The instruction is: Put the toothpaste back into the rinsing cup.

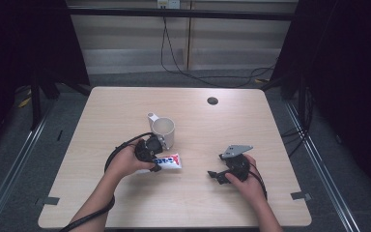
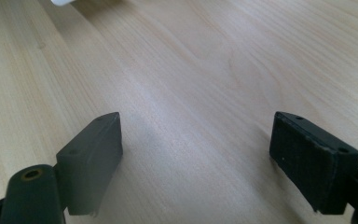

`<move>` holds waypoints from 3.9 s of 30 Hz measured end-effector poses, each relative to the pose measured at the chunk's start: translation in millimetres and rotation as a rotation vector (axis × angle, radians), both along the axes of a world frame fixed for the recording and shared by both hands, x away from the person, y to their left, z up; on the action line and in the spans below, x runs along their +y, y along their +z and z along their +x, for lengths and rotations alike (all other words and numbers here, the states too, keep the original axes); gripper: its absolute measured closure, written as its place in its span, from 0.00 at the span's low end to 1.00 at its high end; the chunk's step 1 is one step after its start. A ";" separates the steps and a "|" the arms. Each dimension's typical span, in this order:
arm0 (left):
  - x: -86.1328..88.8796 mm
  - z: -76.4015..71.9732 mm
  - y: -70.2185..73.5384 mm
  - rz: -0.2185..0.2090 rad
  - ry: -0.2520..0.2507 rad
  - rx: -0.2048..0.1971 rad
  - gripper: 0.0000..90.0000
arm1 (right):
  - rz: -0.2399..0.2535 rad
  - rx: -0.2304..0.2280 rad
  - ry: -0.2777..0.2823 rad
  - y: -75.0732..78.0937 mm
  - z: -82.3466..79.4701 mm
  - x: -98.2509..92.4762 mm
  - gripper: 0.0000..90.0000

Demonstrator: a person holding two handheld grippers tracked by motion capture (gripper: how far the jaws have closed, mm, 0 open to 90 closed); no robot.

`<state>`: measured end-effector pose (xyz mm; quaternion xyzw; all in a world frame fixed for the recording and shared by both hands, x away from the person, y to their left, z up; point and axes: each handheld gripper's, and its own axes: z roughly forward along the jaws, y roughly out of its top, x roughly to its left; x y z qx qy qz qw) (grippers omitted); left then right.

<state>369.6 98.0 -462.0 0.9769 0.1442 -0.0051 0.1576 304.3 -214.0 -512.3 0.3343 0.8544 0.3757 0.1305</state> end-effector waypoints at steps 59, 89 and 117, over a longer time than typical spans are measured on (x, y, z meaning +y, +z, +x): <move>14.8 9.2 86.5 -0.699 0.300 -0.138 0.69 | -0.002 -0.003 0.000 0.0 0.0 0.0 0.19; 8.9 28.3 94.1 -0.787 0.416 -0.249 0.69 | -0.001 -0.006 0.003 -0.1 0.1 0.0 0.19; -4.3 49.7 80.3 -0.796 0.487 -0.336 0.68 | 0.000 -0.007 0.006 -0.1 0.0 -0.1 0.20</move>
